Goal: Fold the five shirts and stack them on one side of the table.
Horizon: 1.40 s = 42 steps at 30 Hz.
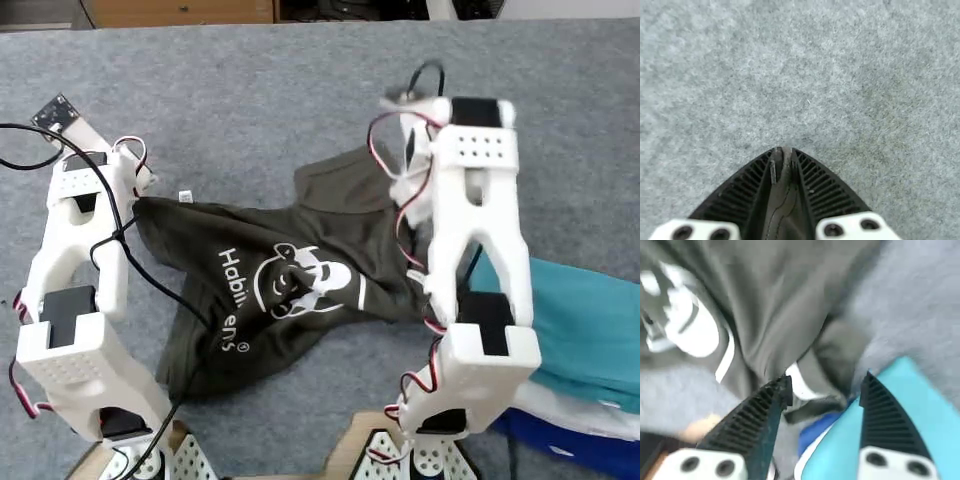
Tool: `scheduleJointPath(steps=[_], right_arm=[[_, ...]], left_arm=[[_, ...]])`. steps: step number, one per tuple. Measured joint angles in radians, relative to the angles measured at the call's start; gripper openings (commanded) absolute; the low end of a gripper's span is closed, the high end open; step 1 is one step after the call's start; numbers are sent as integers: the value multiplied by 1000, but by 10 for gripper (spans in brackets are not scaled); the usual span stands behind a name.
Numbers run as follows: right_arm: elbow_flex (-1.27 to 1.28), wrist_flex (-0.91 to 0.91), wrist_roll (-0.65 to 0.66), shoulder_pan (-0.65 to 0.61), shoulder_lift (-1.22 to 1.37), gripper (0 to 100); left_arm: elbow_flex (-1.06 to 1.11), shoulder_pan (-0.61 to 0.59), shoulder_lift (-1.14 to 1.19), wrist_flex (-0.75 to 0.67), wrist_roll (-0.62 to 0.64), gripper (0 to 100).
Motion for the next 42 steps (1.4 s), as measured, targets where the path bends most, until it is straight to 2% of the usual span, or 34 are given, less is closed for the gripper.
scheduleJointPath(steps=[4, 10, 20, 27, 42], right_arm=[[-219, -28, -86, -15, 117, 234], [-577, -126, -201, -55, 489, 234], [-1249, -230, -239, -135, 1086, 234], [-1300, -264, -365, -135, 1177, 234], [-1298, -354, -381, -106, 1183, 231]], left_arm=[[0, 0, 0, 0, 0, 19], [0, 0, 0, 0, 0, 19], [0, 0, 0, 0, 0, 19], [0, 0, 0, 0, 0, 19], [0, 0, 0, 0, 0, 19]])
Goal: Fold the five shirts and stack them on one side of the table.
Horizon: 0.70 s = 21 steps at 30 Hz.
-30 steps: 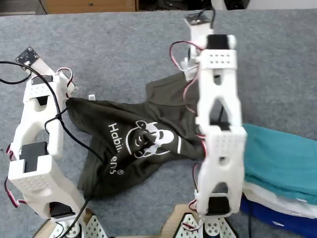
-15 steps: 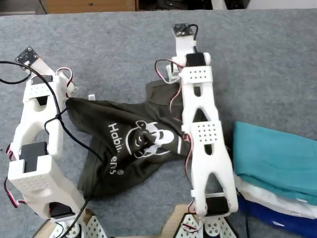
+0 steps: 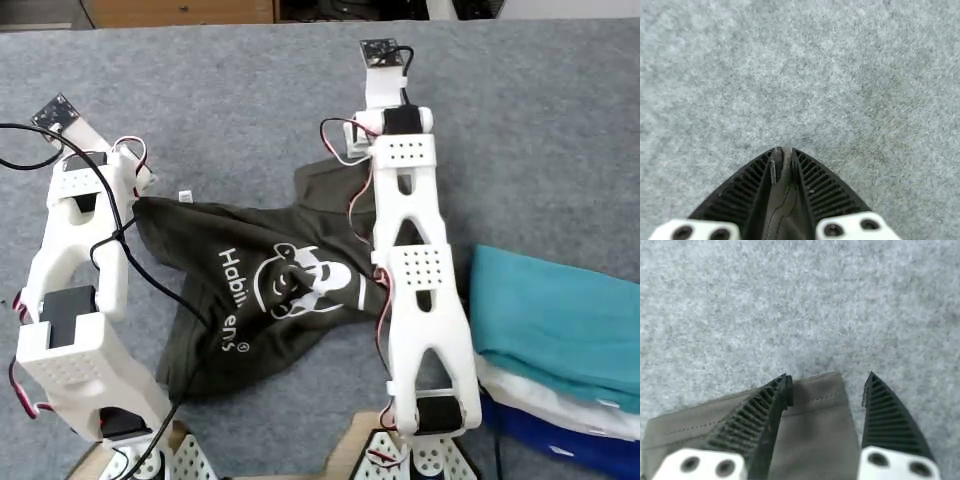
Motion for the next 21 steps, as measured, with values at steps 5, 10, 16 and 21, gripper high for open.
scheduleJointPath(steps=[5, 10, 16, 21], right_arm=[[0, 0, 0, 0, 6, 138], [34, -3, 0, 3, 6, 97], [34, -3, 0, 2, 6, 95], [34, -3, 0, 2, 6, 95]], left_arm=[[0, 0, 0, 0, 0, 19], [0, 0, 0, 0, 0, 19], [0, 0, 0, 0, 0, 19], [0, 0, 0, 0, 0, 19]])
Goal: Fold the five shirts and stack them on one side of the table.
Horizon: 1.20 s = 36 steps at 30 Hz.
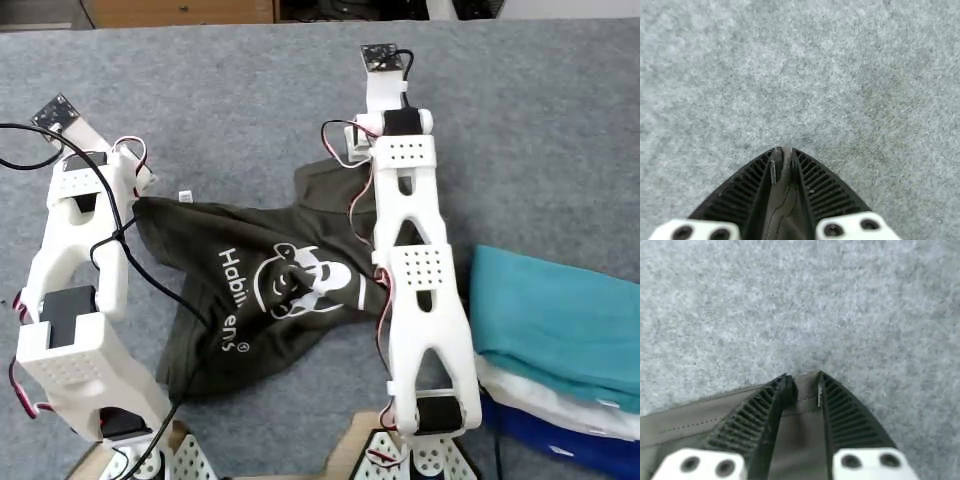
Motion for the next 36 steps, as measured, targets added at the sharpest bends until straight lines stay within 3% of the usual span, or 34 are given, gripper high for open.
scheduleJointPath(steps=[5, 9, 21, 36], right_arm=[[6, -25, 0, 0, 0, 93], [6, -29, 0, 0, 0, 0], [-58, -38, 0, 0, -12, 4], [-58, 3, 0, 0, -476, 4]], left_arm=[[0, 0, 0, 0, 0, 19], [0, 0, 0, 0, 0, 19], [-46, 0, 0, 14, -28, 19], [-637, 0, 0, 551, -54, 19]])
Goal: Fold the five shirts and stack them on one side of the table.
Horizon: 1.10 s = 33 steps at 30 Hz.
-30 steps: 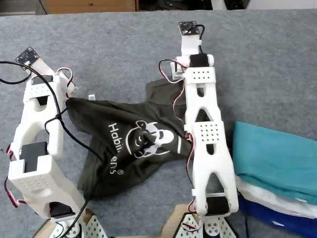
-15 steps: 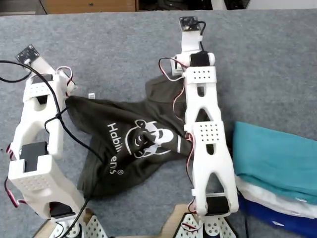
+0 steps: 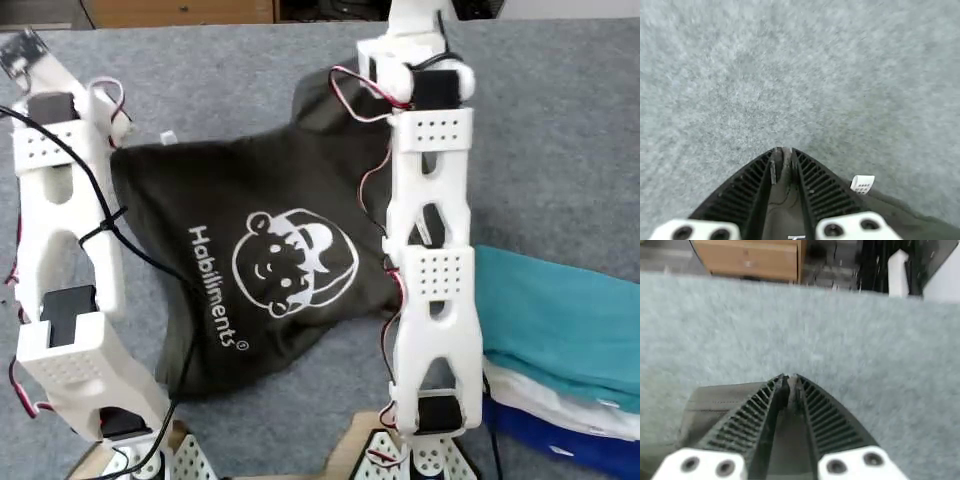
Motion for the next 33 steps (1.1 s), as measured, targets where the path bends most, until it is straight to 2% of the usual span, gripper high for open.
scheduleJointPath(steps=[8, 14, 23, 33], right_arm=[[0, 2, 0, 0, -338, 5], [-2, -34, 38, 0, -565, 5], [-2, -109, 157, -3, -736, 5], [-12, -135, 351, -140, -918, 4]], left_arm=[[-571, 0, 0, 358, -115, 19], [-927, 0, -14, 414, -192, 19], [-982, 0, -218, 416, -272, 19], [-996, 0, -408, 416, -336, 19]])
